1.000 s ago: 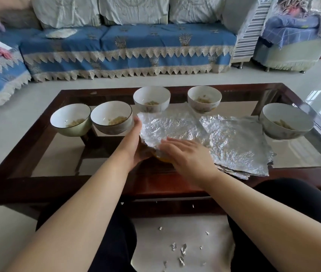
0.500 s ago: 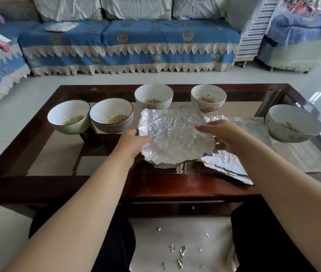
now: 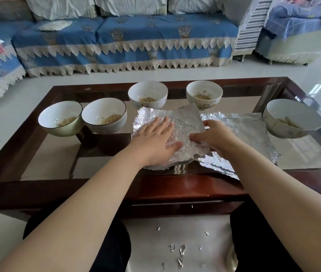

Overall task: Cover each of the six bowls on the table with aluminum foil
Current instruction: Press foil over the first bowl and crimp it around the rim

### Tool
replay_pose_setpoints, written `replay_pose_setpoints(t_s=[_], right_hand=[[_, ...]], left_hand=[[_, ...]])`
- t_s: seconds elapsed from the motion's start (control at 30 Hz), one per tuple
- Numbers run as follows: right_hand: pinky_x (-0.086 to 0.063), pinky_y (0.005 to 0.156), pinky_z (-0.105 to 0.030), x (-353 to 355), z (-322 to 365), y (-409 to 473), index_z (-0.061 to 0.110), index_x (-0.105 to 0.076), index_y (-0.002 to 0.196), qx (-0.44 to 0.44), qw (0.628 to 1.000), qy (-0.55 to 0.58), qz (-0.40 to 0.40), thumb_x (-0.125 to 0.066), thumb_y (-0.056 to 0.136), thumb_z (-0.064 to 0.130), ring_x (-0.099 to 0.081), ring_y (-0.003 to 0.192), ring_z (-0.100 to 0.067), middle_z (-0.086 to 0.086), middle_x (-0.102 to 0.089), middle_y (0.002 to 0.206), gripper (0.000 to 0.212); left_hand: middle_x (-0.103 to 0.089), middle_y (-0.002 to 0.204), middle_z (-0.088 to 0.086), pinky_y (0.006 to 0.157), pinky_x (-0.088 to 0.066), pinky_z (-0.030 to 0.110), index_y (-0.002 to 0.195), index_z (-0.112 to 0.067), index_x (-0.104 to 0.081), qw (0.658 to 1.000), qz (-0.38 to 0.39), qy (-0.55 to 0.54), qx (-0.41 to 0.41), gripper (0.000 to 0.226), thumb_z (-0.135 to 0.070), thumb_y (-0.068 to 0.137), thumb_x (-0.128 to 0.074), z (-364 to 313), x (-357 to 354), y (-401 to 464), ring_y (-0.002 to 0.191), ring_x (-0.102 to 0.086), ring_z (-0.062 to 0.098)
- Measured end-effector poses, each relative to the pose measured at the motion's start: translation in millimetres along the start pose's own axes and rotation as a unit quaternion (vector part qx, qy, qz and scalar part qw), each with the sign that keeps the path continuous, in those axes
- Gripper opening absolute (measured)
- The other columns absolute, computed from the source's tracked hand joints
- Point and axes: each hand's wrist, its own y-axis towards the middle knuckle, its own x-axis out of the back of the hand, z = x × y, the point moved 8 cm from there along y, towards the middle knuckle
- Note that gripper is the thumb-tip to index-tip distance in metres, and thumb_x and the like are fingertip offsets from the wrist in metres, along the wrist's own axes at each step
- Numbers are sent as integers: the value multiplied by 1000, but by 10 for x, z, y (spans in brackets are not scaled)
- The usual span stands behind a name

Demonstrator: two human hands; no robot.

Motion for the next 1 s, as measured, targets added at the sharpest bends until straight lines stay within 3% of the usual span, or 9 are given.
replay_pose_setpoints(t_s=[0.1, 0.23, 0.37, 0.43, 0.5, 0.6, 0.67, 0.8, 1.0], right_hand=[[-46, 44, -22, -4, 25, 51, 16, -49, 114, 23, 999, -35, -9, -77, 80, 13, -67, 68, -18, -8, -69, 97, 44], [-55, 63, -36, 11, 13, 103, 13, -41, 134, 42, 995, -86, -31, -80, 77, 19, -68, 85, -27, -11, -66, 113, 69], [-44, 43, -29, 37, 12, 116, 16, -33, 140, 52, 992, -109, -41, -77, 82, 21, -67, 73, -28, -13, -64, 113, 74], [-48, 45, -27, 51, 47, 47, 17, -29, 144, 56, 989, -126, -45, -74, 84, 22, -66, 76, -26, -11, -59, 118, 75], [-55, 77, -36, 83, 167, -39, 17, -26, 148, 125, 959, -241, -81, -69, 87, 25, -58, 110, -29, -11, -48, 135, 75], [-33, 114, -46, -4, 611, -278, 11, -36, 147, 366, 840, -372, -148, -58, 94, 18, -34, 140, -28, -9, -39, 151, 58], [-23, 119, -44, -205, 749, -258, 13, -43, 144, 431, 808, -395, -68, -49, 97, 10, -25, 146, -21, -3, -37, 153, 47], [-4, 122, -32, -639, 525, 1, 15, -22, 153, 340, 793, -494, 107, -36, 100, 9, -3, 150, -15, -3, -11, 162, 55], [6, 119, -28, -718, 296, 60, 11, 0, 154, 312, 781, -532, 96, -21, 105, 31, 10, 149, -15, -6, 7, 162, 57]], left_hand=[[23, 164, -1, 123, 9, 44, 159, -28, 9, 1000, -5, 12, 10, 91, -79, 84, -3, 48, -71, -2, 150, 22, 20], [21, 164, 0, 123, 9, 45, 159, -29, 6, 1000, -20, 15, 13, 98, -83, 76, 2, 37, -80, 4, 151, 21, 22], [20, 165, 2, 123, 8, 46, 159, -29, 5, 999, -27, 20, 11, 99, -84, 76, 2, 35, -79, 31, 151, 20, 23], [19, 165, 3, 123, 7, 46, 159, -28, 5, 999, -30, 22, 11, 100, -83, 76, 2, 28, -71, 28, 151, 20, 23], [18, 165, 4, 123, 7, 47, 159, -27, 4, 999, -32, 22, 9, 102, -83, 74, 5, 17, -69, 13, 151, 19, 24], [17, 165, 6, 123, 6, 48, 159, -25, 4, 999, -35, 21, 7, 99, -80, 77, 8, 6, -81, 9, 152, 18, 25], [17, 165, 7, 123, 6, 47, 159, -24, 6, 999, -33, 22, 9, 89, -74, 85, 6, 2, -85, 13, 151, 19, 25], [11, 166, 8, 123, 7, 44, 160, -23, -3, 998, -57, 15, 7, 64, -52, 103, -10, -23, -36, -6, 152, 14, 26], [12, 166, 7, 123, 9, 42, 157, -22, -20, 998, -49, -45, 21, 55, -37, 105, -19, 12, -9, 30, 152, 15, 19]])
